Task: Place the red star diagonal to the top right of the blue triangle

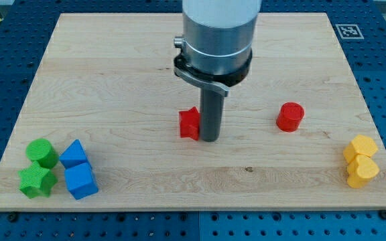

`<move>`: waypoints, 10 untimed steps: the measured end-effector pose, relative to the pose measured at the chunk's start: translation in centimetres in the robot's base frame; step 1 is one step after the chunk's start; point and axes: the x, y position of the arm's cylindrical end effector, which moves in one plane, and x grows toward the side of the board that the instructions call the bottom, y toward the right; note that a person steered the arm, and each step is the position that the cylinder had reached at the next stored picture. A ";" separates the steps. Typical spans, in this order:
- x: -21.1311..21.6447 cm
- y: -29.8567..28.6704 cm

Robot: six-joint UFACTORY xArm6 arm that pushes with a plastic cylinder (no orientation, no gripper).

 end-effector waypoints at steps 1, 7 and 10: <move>-0.6 -2.3; -1.5 -12.3; -2.5 -8.1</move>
